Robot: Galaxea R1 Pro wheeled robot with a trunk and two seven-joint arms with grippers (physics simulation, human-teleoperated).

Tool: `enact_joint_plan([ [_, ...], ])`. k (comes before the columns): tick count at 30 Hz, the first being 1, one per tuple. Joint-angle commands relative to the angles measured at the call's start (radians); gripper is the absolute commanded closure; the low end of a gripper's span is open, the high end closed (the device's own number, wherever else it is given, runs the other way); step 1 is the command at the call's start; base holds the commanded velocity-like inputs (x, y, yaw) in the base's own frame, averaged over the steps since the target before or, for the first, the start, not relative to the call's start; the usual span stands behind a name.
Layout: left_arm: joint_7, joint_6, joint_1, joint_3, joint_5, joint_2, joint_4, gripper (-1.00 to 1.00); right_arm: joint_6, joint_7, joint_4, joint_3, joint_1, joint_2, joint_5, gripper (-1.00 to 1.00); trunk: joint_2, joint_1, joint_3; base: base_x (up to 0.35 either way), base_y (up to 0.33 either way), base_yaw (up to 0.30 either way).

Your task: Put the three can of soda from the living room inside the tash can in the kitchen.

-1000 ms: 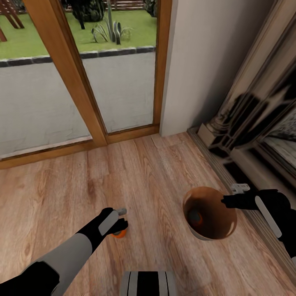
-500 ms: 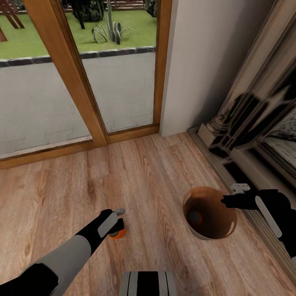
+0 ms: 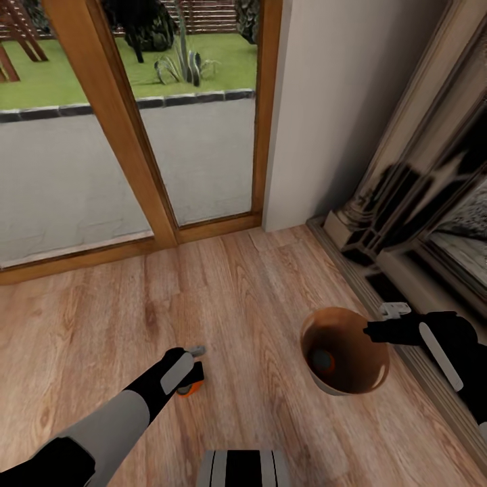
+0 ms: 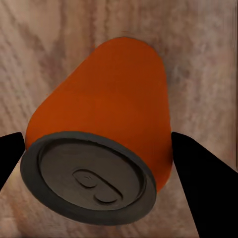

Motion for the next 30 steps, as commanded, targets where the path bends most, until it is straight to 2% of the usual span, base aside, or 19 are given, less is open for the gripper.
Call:
enact_joint_plan([
  [1, -0.001, 0.001, 0.000, 0.000, 0.000, 0.000, 0.000, 1.00, 0.003, 0.005, 0.000, 0.000, 0.000, 0.000, -0.020, 1.00, 0.000, 0.000, 0.004, 0.000, 0.000, 0.000],
  [6, 0.001, -0.001, 0.002, 0.003, 0.002, 0.001, -0.011, 1.00, 0.003, 0.005, 0.002, 0.001, -0.001, 0.002, -0.019, 1.00, 0.001, -0.003, 0.023, 0.000, 0.000, 0.000],
  [9, 0.007, -0.001, 0.008, 0.002, 0.002, -0.002, -0.052, 1.00, 0.003, 0.005, 0.004, 0.003, -0.001, 0.006, -0.019, 1.00, 0.002, -0.004, 0.035, 0.000, 0.000, 0.000],
  [15, 0.014, 0.018, 0.059, 0.012, 0.005, 0.006, -0.224, 1.00, 0.003, 0.003, 0.014, 0.004, -0.003, 0.010, -0.018, 1.00, 0.004, -0.007, 0.058, 0.000, 0.000, 0.000],
  [17, 0.034, 0.055, 0.075, 0.014, 0.008, 0.006, -0.321, 1.00, 0.003, 0.003, 0.020, 0.006, -0.003, 0.011, -0.016, 1.00, 0.004, -0.008, 0.066, 0.000, 0.000, 0.000],
  [18, 0.060, 0.086, 0.089, 0.016, 0.010, 0.006, -0.405, 1.00, 0.003, 0.002, 0.028, 0.007, -0.003, 0.012, -0.015, 1.00, 0.004, -0.008, 0.070, 0.000, 0.000, 0.000],
  [19, 0.076, 0.102, 0.097, 0.020, 0.010, 0.006, -0.453, 1.00, 0.003, 0.001, 0.033, 0.007, -0.003, 0.012, -0.015, 1.00, 0.004, -0.009, 0.074, 0.000, 0.000, 0.000],
  [20, 0.110, 0.135, 0.116, 0.035, 0.012, 0.007, -0.555, 1.00, 0.003, 0.000, 0.047, 0.007, -0.004, 0.012, -0.014, 1.00, 0.005, -0.009, 0.077, 0.000, 0.000, 0.000],
  [21, 0.154, 0.200, 0.145, 0.079, 0.014, 0.007, -0.722, 1.00, 0.003, -0.002, 0.080, 0.005, -0.007, 0.014, -0.014, 1.00, 0.005, -0.009, 0.081, 0.000, 0.000, 0.000],
  [22, 0.173, 0.243, 0.159, 0.112, 0.015, 0.005, -0.829, 1.00, 0.003, -0.003, 0.105, 0.005, -0.010, 0.015, -0.014, 1.00, 0.005, -0.010, 0.085, 0.000, 0.000, 0.000],
  [24, 0.189, 0.289, 0.172, 0.144, 0.018, -0.003, -0.958, 1.00, 0.003, -0.004, 0.134, 0.004, -0.015, 0.016, -0.014, 1.00, 0.006, -0.011, 0.093, 0.000, 0.000, 0.000],
  [25, 0.198, 0.314, 0.177, 0.159, 0.029, -0.018, -1.037, 1.00, 0.003, -0.005, 0.148, 0.004, -0.019, 0.021, -0.014, 1.00, 0.006, -0.011, 0.097, 0.000, 0.000, 0.000],
  [28, 0.207, 0.332, 0.180, 0.167, 0.050, -0.045, -1.106, 1.00, 0.003, -0.007, 0.160, 0.003, -0.022, 0.044, -0.014, 1.00, 0.007, -0.013, 0.108, 0.000, 0.000, 0.000],
  [30, 0.211, 0.338, 0.177, 0.156, 0.077, -0.063, -1.130, 1.00, 0.003, -0.018, 0.173, 0.003, -0.024, 0.073, -0.012, 1.00, 0.007, -0.013, 0.116, 0.000, 0.000, 0.000],
])
